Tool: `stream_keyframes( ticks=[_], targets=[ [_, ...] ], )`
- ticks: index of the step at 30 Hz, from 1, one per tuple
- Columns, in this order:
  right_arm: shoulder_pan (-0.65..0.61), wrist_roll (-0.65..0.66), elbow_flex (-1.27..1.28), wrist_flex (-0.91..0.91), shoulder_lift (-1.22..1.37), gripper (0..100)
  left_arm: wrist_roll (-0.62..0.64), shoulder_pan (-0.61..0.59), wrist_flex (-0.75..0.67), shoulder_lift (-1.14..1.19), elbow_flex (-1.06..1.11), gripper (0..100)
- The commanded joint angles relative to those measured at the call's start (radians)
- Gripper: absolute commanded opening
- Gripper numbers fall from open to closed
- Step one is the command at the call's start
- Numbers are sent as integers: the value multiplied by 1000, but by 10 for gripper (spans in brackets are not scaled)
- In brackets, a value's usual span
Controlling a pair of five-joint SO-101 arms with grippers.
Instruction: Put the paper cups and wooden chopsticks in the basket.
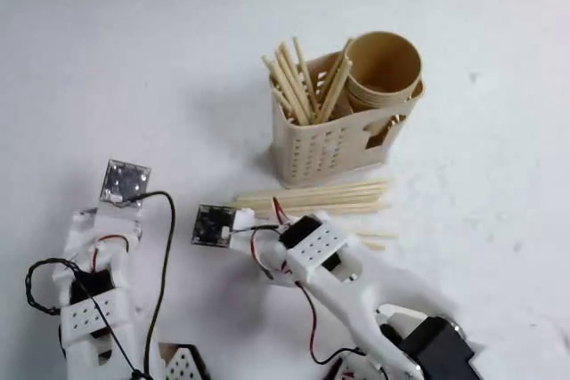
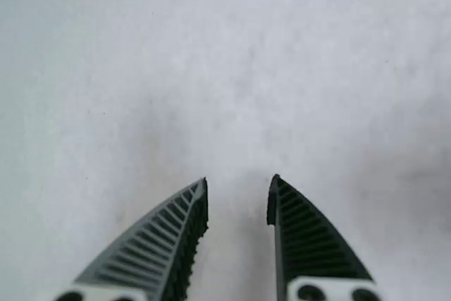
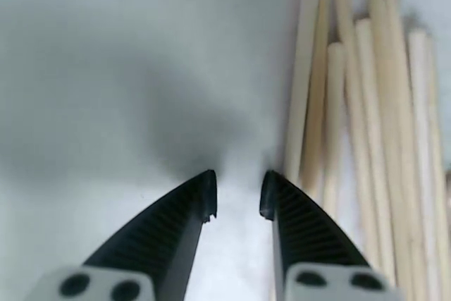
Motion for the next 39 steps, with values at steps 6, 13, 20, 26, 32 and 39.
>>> stream_keyframes(
  ticks=[6, 13, 20, 26, 32, 39],
  targets=[
    [56, 25, -5, 56, -189, 123, 5, 15, -20, -12, -3, 155],
    [84, 26, 8, 61, -277, 123, 5, 15, -20, -12, -3, 155],
    [87, 58, 0, -50, -67, 122, 5, 15, -20, -12, -3, 155],
    [88, 60, -38, -70, 56, 118, 5, 15, -20, -12, -3, 155],
    [88, 60, -41, -68, 61, 11, 5, 15, -20, -12, -3, 155],
    [88, 52, -41, -61, 35, 17, 5, 15, -20, -12, -3, 155]
  ],
)
